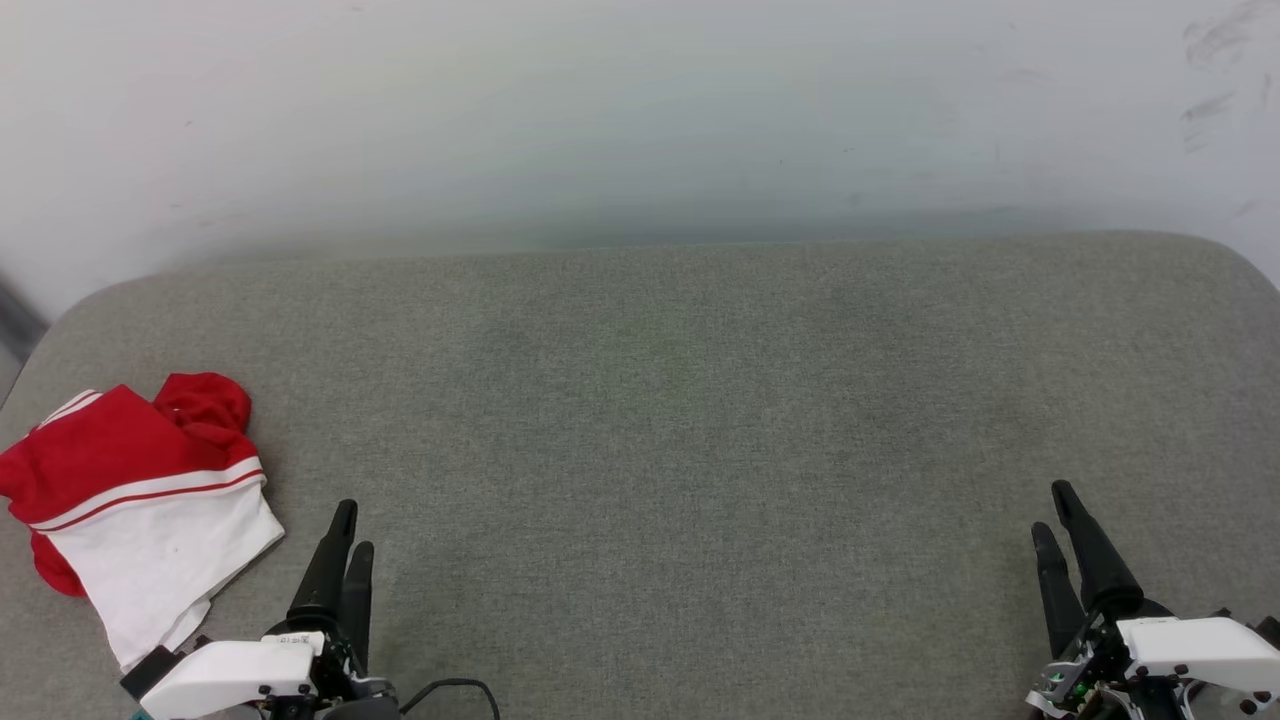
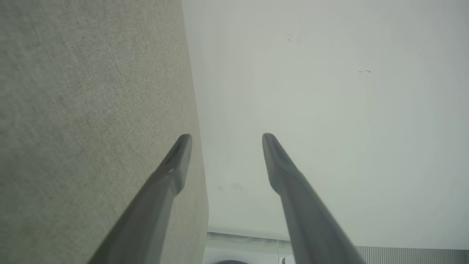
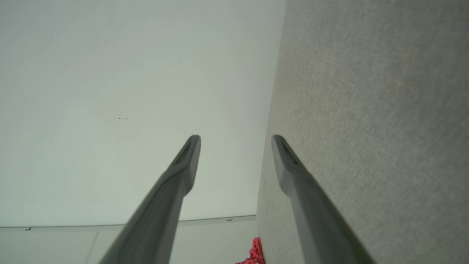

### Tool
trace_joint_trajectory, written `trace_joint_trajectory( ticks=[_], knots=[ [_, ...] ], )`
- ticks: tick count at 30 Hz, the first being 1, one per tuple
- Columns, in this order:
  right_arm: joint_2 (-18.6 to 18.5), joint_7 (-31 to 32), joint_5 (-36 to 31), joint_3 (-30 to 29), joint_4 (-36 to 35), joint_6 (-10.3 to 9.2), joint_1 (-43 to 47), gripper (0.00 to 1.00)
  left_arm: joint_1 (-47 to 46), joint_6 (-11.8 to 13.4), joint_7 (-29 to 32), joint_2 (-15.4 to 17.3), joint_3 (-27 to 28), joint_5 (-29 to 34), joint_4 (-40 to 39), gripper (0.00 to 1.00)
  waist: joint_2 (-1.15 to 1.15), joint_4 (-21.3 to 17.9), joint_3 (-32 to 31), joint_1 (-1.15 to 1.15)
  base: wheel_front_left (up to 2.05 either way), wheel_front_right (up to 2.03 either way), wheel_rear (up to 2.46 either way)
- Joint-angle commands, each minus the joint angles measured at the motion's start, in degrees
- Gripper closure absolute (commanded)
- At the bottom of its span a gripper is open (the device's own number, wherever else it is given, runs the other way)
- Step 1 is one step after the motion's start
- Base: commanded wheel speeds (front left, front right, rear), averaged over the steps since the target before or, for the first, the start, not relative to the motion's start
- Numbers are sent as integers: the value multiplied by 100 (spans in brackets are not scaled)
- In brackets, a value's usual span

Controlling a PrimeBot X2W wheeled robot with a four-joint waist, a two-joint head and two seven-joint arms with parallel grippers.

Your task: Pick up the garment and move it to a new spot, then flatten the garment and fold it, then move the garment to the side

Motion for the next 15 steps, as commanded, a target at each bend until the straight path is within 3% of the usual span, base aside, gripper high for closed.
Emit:
trace_joint_trajectory(
  ticks=[1, 8, 15],
  knots=[
    [-4, -56, -56, 27, -131, 1, -50, 0, -39, -3, -48, 9, -19, 51, -141, 0, 0, -2, 1, 0, 0, 0, 0],
    [-3, -247, -374, 35, -146, 1, -17, 0, 67, -5, -239, 11, 2, 237, -223, 0, 0, -10, 6, 0, 0, 0, 0],
    [-3, -423, -1225, -42, -201, 1, -24, 0, 140, -6, -415, 12, 129, 687, -214, 0, 0, -23, 8, 0, 0, 0, 0]
  ],
)
